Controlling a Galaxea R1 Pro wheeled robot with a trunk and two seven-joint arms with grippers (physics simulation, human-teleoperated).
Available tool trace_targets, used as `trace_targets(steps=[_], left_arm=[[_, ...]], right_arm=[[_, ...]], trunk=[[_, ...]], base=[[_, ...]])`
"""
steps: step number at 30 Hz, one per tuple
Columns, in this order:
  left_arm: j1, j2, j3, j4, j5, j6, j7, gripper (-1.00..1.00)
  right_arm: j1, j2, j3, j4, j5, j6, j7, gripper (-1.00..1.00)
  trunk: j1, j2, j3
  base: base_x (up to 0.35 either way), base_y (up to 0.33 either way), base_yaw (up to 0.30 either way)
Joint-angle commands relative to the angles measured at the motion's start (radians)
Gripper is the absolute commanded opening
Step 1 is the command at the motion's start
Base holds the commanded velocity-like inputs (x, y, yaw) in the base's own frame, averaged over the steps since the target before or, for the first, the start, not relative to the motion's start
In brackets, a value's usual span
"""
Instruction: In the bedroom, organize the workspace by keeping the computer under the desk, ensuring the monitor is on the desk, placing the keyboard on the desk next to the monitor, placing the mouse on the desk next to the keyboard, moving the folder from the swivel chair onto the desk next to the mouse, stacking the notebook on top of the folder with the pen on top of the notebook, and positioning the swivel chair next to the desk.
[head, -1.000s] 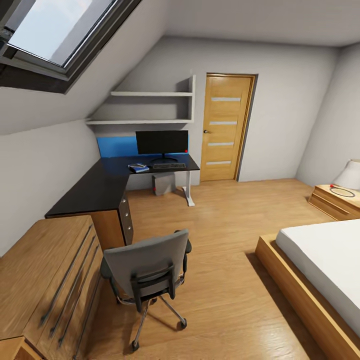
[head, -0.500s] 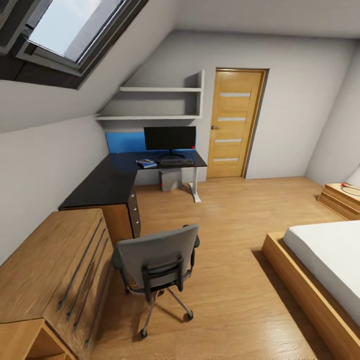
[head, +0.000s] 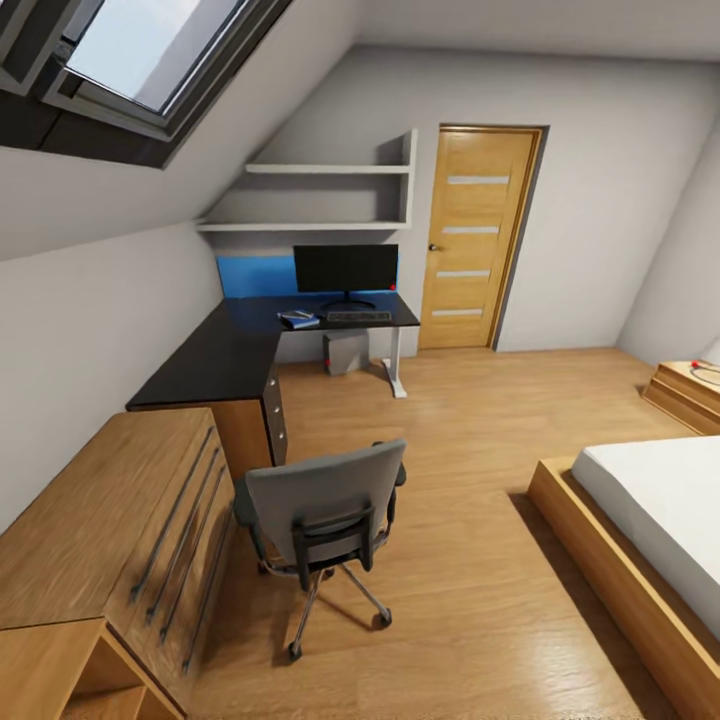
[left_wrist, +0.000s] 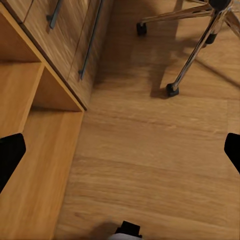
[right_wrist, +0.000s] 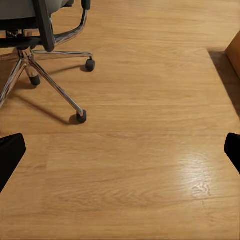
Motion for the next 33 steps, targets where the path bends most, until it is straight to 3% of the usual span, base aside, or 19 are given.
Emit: trace_targets(steps=[1, 19, 33], left_arm=[[-0.001, 0.0, -0.009, 0.0, 0.003, -0.002, 0.008, 1.0], [-0.001, -0.017, -0.006, -0.001, 0.008, 0.0, 0.01, 1.0], [-0.001, -0.017, -0.004, -0.001, 0.011, 0.001, 0.013, 1.0]], right_arm=[[-0.001, 0.0, 0.008, 0.0, 0.0, 0.0, -0.009, 1.0], [-0.001, -0.001, 0.01, 0.0, 0.0, -0.004, -0.009, 1.0], [-0.001, -0.007, 0.013, 0.0, 0.001, -0.002, -0.008, 1.0]], trunk=[[0.001, -0.002, -0.004], [0.001, -0.002, -0.01], [0.054, -0.1, -0.054]], base=[[-0.004, 0.003, 0.003], [-0.001, 0.001, 0.0], [0.0, 0.0, 0.0]])
